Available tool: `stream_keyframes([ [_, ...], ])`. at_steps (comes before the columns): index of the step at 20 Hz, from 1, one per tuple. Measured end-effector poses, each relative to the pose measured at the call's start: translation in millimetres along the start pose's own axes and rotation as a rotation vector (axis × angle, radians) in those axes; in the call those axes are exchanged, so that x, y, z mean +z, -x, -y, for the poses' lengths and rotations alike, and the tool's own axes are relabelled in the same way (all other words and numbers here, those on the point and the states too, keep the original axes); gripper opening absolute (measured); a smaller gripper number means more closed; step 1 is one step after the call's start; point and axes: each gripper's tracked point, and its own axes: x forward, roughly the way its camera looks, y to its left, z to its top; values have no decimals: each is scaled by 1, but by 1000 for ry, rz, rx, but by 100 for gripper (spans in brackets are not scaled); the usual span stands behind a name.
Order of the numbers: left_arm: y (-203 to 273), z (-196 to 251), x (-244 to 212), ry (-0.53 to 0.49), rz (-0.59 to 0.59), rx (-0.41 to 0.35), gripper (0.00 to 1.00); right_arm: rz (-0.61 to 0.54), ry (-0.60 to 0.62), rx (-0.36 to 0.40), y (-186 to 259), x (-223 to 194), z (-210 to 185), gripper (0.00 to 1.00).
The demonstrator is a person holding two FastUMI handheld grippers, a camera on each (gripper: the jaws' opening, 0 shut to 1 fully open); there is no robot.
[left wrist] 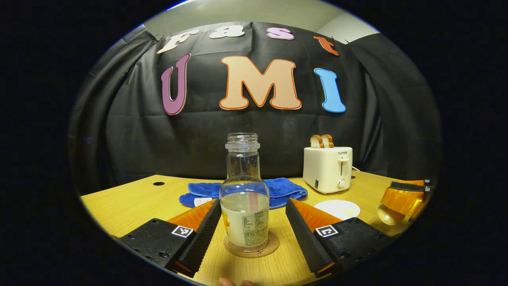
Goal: Open the teacup lid with one hand, grasp the water bottle and pour water into the teacup with the other hand; after pouring, place the water bottle on the coaster and then close the teacup lid.
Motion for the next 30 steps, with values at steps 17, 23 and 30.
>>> stream_keyframes([
  [17,-33,-1,-5,-13,-17,-17,66,-3,0,10,21,2,2,29],
  [23,-34,5,-8,-483,-30,-55,67,0,1,-34,34,5,17,29],
  [30,-32,5,-36,-1015,-95,-128,67,2,1,-71,49,6,38,29],
])
